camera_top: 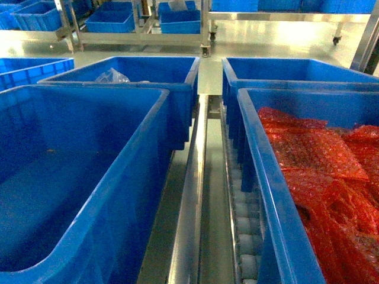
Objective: Pick blue part to blue bin on bottom shelf
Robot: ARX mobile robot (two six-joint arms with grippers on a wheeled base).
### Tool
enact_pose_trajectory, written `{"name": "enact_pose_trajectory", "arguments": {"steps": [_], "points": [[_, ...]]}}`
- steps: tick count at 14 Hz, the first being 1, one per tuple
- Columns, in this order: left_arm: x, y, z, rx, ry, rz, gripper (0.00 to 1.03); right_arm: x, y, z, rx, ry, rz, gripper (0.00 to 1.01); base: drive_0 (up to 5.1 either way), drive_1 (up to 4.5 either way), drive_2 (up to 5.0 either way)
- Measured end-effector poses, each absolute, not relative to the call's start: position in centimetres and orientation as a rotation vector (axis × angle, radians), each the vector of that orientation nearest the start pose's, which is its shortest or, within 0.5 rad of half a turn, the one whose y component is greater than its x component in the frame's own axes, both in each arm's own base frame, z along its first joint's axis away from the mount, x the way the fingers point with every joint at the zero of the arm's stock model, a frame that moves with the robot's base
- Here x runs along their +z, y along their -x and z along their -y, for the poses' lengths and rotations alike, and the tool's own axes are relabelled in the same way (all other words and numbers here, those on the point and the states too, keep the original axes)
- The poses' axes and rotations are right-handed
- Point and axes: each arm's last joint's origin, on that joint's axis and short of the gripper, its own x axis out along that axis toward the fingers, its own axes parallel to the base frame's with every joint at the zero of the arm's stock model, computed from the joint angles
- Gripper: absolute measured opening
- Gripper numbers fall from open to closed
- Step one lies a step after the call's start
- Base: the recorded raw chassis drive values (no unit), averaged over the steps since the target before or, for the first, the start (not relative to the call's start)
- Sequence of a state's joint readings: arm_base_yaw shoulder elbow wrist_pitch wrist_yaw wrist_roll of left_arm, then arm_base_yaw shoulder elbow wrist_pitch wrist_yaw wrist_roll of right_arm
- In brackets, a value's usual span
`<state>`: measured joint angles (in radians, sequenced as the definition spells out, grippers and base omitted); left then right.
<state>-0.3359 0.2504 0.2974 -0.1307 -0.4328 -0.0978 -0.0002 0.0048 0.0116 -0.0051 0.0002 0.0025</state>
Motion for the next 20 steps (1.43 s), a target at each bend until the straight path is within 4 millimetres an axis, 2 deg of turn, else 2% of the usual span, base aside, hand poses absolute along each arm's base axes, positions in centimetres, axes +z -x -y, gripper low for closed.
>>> {"name": "enact_pose_trajectory", "arguments": {"steps": [12, 14, 16, 18, 20], "points": [[23.2, -9.8, 2.1, 0.101, 0.066, -0.073, 0.43, 16.7, -9.7, 0.0, 0.0, -0.002, 0.002, 0.98, 0.0, 0.0, 0.0], [22.8, -9.8, 2.1, 0.218, 0.057, -0.156, 0.43, 16.7, -9.7, 0.0, 0.0, -0.002, 0.002, 0.98, 0.0, 0.0, 0.0], [23.3, -10.2, 2.7, 0.193, 0.089, -0.106, 0.43, 16.7, -9.7, 0.0, 0.0, -0.002, 0.002, 0.98, 0.0, 0.0, 0.0], [23.3, -12.1, 3.7, 0.125, 0.094, -0.113, 0.43, 16.7, -9.7, 0.0, 0.0, -0.002, 0.002, 0.98, 0.0, 0.0, 0.0], [22.3, -16.7, 5.8, -0.034, 0.108, -0.209, 0.43, 16.7, -9.7, 0.0, 0.0, -0.002, 0.002, 0.98, 0.0, 0.0, 0.0]]}}
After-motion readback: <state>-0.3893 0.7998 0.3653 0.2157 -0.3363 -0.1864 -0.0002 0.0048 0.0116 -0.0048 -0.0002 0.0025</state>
